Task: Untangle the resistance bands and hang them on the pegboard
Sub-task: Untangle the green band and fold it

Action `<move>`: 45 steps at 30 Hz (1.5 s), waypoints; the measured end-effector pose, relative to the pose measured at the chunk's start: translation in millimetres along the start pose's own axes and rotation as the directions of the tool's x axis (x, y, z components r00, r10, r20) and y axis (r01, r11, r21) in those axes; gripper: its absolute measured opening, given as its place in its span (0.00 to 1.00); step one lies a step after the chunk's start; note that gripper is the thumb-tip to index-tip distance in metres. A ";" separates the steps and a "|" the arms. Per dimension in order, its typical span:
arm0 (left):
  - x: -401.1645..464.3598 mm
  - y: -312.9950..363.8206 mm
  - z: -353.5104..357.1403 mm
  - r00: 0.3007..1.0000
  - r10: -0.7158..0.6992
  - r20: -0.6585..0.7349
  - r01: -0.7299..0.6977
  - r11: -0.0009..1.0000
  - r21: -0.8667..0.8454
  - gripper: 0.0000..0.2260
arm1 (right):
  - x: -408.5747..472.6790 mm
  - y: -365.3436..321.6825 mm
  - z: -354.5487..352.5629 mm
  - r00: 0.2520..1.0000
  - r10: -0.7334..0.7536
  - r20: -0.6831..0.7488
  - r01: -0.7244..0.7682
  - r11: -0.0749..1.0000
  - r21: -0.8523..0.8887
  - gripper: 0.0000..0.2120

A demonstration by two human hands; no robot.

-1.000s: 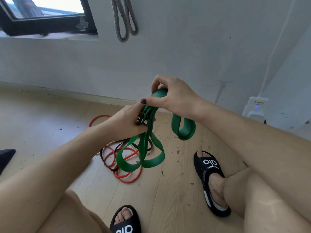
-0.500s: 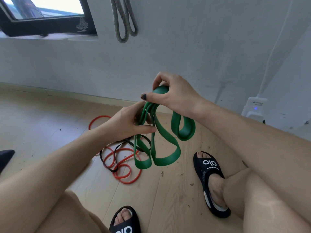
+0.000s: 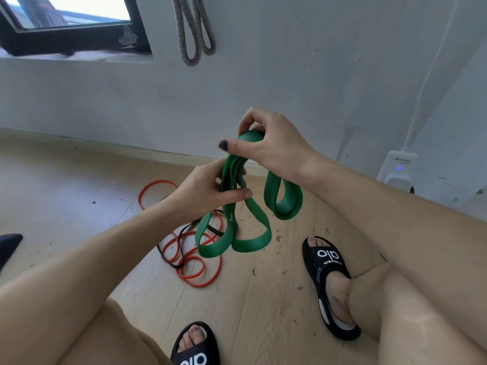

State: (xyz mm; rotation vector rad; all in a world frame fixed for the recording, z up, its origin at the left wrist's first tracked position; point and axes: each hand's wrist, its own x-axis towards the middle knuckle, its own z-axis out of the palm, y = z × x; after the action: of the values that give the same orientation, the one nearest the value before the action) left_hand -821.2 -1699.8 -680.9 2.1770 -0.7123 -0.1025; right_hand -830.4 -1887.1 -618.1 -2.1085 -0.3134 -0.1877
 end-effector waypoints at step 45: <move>-366.6 -222.0 -64.0 0.609 -0.789 0.078 0.751 0.606 0.262 0.12 | 20.5 42.7 359.3 0.285 0.148 0.947 0.578 0.761 -0.293 0.03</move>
State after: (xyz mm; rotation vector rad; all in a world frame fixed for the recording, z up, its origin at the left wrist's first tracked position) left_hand -1007.1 -1352.6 -861.7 2.5561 0.2166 -0.7300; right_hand -794.7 -1600.3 -836.7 -2.5608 -1.4940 1.0513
